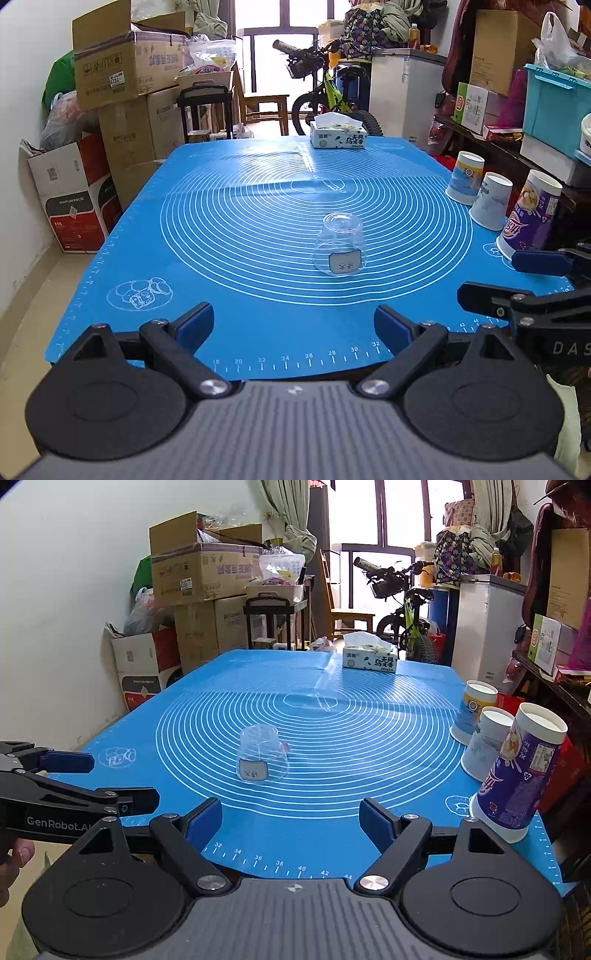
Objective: Flip cup upside down
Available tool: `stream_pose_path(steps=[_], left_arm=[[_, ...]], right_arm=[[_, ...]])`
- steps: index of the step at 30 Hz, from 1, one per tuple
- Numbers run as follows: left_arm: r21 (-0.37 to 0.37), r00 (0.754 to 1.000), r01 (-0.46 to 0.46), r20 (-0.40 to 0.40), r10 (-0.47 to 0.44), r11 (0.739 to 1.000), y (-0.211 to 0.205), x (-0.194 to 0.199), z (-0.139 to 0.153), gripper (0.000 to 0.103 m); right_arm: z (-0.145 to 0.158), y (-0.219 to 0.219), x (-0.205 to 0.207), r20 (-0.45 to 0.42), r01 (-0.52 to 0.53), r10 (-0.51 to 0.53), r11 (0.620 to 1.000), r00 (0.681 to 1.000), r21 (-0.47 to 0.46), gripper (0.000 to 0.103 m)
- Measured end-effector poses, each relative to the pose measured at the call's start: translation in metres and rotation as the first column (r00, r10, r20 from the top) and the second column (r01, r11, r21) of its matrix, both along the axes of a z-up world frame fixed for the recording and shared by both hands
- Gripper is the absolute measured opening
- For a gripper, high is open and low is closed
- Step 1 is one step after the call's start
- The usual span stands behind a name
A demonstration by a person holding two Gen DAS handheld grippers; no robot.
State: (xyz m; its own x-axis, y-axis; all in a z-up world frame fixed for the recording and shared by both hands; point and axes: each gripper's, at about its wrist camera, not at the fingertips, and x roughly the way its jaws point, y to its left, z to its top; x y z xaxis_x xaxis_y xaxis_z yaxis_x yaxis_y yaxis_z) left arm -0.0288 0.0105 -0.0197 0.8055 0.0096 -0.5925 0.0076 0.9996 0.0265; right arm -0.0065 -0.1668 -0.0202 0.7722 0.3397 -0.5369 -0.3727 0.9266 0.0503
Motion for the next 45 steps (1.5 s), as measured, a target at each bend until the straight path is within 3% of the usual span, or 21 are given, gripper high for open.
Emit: stream_pose_path(steps=[45], left_arm=[[0.009, 1.000, 0.011, 0.001, -0.011, 1.000, -0.0038, -0.0016, -0.0024, 0.093]], right_arm=[[-0.0040, -0.0035, -0.0029, -0.004, -0.004, 0.004, 1.000, 1.000, -0.001, 0.083]])
